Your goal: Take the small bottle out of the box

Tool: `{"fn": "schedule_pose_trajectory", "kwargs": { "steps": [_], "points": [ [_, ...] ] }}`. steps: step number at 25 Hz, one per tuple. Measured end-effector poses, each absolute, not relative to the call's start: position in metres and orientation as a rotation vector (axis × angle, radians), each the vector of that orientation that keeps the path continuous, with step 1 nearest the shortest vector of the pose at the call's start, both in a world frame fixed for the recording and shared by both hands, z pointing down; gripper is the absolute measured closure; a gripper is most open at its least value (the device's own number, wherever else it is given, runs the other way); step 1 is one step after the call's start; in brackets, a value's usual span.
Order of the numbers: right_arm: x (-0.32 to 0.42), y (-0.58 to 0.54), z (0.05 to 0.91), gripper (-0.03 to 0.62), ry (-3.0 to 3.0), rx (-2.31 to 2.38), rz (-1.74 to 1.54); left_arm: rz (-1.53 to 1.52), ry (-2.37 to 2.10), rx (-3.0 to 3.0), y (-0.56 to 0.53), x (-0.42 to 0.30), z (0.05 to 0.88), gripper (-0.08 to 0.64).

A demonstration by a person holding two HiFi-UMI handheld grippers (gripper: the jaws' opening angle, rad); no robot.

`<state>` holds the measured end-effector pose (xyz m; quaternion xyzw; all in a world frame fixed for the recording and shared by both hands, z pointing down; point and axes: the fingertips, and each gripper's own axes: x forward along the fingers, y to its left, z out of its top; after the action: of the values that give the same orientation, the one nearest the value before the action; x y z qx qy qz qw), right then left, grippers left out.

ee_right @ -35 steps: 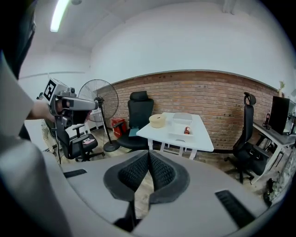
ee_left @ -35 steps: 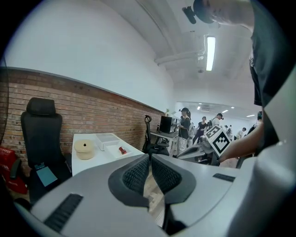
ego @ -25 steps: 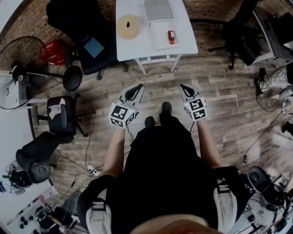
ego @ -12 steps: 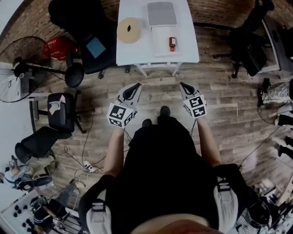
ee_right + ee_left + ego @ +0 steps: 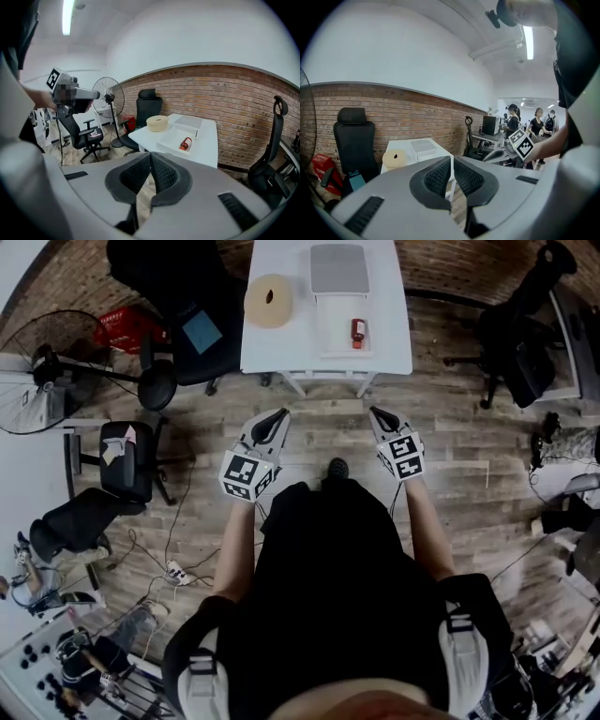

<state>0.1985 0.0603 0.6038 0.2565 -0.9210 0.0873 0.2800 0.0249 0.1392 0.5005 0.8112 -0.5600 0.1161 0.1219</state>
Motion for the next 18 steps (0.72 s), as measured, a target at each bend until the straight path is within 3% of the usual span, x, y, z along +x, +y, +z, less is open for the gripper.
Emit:
{"fn": "schedule_pose_trajectory", "kwargs": {
  "steps": [18],
  "points": [
    [0.215, 0.052, 0.609, 0.594, -2.429, 0.731, 0.263, 0.304, -1.636, 2.375, 0.118, 0.018, 0.498, 0.526]
  ]
}}
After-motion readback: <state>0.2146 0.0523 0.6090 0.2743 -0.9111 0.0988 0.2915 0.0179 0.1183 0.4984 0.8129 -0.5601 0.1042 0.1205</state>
